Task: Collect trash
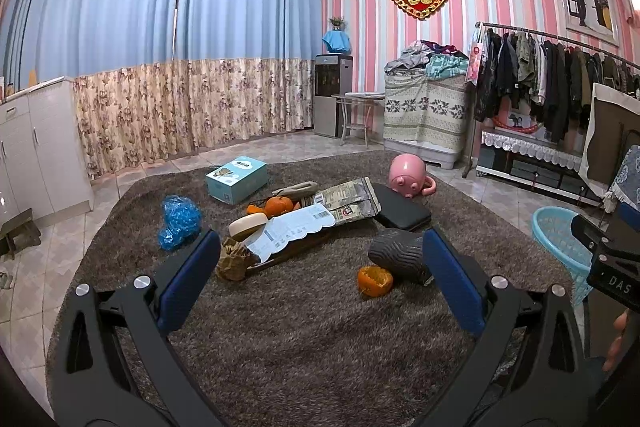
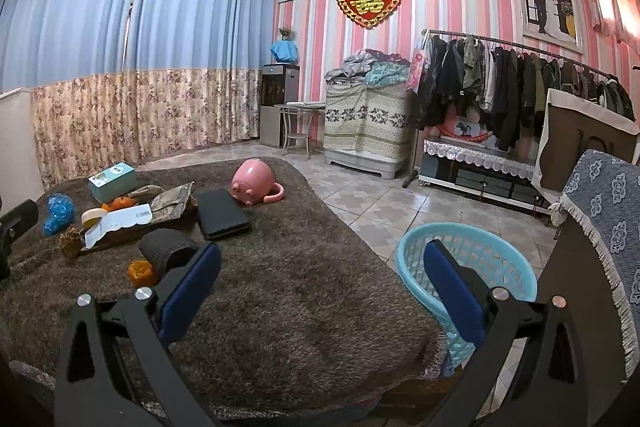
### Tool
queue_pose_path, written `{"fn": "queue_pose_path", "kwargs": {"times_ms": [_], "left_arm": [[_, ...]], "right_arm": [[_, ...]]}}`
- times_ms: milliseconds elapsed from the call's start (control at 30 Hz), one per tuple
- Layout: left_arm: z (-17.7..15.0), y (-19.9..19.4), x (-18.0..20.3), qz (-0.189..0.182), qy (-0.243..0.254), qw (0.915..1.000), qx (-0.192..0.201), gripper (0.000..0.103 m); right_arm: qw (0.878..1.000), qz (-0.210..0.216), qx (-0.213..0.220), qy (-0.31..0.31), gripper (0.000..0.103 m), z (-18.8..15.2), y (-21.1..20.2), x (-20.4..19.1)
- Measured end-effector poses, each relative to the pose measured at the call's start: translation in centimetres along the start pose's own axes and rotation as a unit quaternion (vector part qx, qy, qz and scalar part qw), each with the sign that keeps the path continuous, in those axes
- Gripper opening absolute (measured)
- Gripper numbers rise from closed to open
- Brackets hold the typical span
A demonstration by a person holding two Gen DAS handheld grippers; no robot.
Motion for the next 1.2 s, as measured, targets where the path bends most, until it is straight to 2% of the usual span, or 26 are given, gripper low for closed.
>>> {"fn": "queue_pose_path", "kwargs": {"times_ms": [367,767,967,1100,1200], "left_arm": [[-0.8,0.9,-0.4,-0.002,-0.004,1.0,-0.008,0.098],[-0.6,2.9,-2.5,0.022,-0.006,0.9996,-0.016,0.098],[-0.4,3.9,-4.0,0.053,0.003,0.9986,-0.008,0.098],[-0.7,5.2,-5.0,0.048,-0.001,0.9986,-0.023,0.098],[-1.2,6.2,-6.2,0.056,-0.003,0.9979,-0.033,0.098]], "right_arm": [[1.0,-0.004,0.0,-0.006,0.099,-0.3,0.5,-0.2],[1.0,-0.024,-0.009,-0.005,0.099,-0.2,2.5,0.5],[1.0,0.006,0.004,0.015,0.099,-0.1,4.0,0.0],[0.999,0.019,-0.047,-0.017,0.099,-0.8,6.0,-1.9],[0.997,0.03,-0.05,-0.05,0.099,-1.2,6.9,-4.1]]}}
Point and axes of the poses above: each gripper's, at about its wrist camera, not at the fingertips, and y roughly the way its jaws point, x to its right, z to its top, the point moved 5 cm from there along y, roughly the way its jaws point, and after that the axes turned 1 degree about y, right-handed, at the moved point
